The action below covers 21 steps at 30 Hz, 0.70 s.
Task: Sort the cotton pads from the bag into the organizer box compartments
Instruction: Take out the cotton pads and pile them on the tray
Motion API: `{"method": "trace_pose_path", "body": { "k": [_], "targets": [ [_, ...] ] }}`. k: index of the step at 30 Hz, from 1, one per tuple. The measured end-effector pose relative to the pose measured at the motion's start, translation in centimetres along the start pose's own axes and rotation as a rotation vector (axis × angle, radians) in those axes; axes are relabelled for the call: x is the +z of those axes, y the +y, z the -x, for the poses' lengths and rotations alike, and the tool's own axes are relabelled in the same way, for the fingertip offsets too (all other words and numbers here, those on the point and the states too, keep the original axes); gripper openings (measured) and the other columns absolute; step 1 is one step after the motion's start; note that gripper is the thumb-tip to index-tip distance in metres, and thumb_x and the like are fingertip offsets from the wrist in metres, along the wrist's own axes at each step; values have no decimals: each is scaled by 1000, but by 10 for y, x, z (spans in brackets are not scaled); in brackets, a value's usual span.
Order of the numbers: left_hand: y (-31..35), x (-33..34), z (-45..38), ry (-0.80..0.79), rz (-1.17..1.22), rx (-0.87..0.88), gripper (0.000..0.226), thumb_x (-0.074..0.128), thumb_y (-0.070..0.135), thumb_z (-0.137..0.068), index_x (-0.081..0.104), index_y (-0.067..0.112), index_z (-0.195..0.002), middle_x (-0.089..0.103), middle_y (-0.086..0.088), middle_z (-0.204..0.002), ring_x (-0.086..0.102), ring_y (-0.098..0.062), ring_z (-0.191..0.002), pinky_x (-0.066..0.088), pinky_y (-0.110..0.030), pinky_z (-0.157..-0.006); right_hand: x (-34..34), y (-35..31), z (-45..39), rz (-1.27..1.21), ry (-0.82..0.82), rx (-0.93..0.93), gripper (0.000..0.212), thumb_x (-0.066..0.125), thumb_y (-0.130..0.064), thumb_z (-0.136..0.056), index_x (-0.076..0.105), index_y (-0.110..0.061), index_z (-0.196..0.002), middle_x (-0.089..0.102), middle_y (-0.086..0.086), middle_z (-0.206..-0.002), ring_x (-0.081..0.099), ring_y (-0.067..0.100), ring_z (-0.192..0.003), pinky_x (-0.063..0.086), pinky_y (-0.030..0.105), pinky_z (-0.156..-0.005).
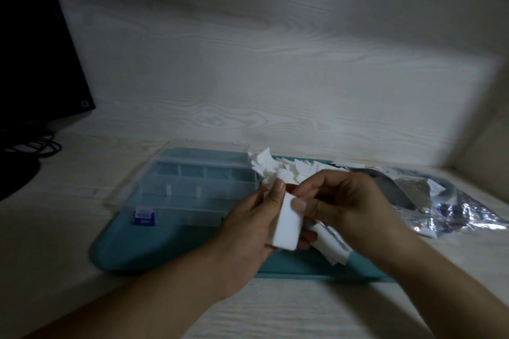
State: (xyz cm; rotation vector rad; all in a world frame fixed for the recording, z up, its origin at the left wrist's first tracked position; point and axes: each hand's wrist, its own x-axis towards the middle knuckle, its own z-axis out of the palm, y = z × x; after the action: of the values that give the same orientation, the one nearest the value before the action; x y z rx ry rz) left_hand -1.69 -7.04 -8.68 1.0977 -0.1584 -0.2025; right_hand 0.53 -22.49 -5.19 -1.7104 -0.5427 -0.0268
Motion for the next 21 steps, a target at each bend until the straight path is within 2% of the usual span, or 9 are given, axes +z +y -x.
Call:
{"method": "trace_pose_path", "body": {
  "k": [2,4,6,8,11,13,16,18,21],
  "targets": [
    [0,0,0,-6,24,2,45,53,39,-86,65,10,-118,74,-16,-104,70,-28,-79,62,-39,-69,10,0,3,24,50,-6,3,71,3,-77,69,0,-75,66,17,-67,57,18,-50,48,19,-45],
    [0,0,0,-4,51,12,44,52,38,-86,63,7,-116,75,-16,-96,71,-26,-73,61,-37,-66,14,-1,6,87,113,-33,8,70,6,-81,70,-1,-76,64,22,-72,54,7,-43,44,13,-43],
    [-1,-1,0,6,45,16,47,52,40,-85,62,7,-116,75,-14,-90,70,-26,-69,60,-36,-62,14,-2,7,182,154,-83,8,72,1,-81,72,-5,-77,66,17,-72,51,0,-42,41,9,-43],
    [-1,-1,0,9,33,10,49,52,42,-85,62,7,-119,74,-17,-94,69,-28,-69,58,-36,-61,13,1,6,322,173,-116,8,75,-7,-81,73,-14,-79,68,6,-77,55,-2,-50,39,6,-50],
    [-1,0,-1,21,54,10,45,50,40,-89,64,11,-121,73,-18,-106,69,-26,-76,56,-35,-60,10,10,7,484,177,-132,10,74,-26,-83,71,-31,-90,64,-4,-96,61,-2,-74,41,6,-65],
    [-1,-1,-1,24,86,17,39,47,38,-95,64,15,-121,74,-13,-107,72,-22,-83,57,-35,-64,6,11,9,554,91,-178,20,70,-38,-85,64,-38,-104,61,-11,-106,61,1,-89,45,13,-76],
    [-1,-2,-2,23,74,13,39,47,40,-96,63,20,-125,74,-9,-112,72,-22,-95,56,-37,-77,1,7,11,615,-118,-284,47,75,-36,-79,52,-31,-119,57,-10,-123,57,11,-112,48,24,-88],
    [-2,-3,-4,53,81,17,42,49,40,-94,63,17,-125,74,-12,-108,71,-23,-93,56,-38,-77,1,4,11,589,-186,-288,52,81,-31,-77,49,-27,-117,57,-8,-124,58,13,-109,52,28,-82],
    [-3,-3,-6,80,126,15,48,52,39,-89,62,11,-127,72,-15,-110,69,-26,-97,56,-38,-79,2,6,9,646,-166,-303,46,82,-31,-77,48,-27,-108,60,-10,-116,61,11,-101,54,27,-77]
  ]
}}
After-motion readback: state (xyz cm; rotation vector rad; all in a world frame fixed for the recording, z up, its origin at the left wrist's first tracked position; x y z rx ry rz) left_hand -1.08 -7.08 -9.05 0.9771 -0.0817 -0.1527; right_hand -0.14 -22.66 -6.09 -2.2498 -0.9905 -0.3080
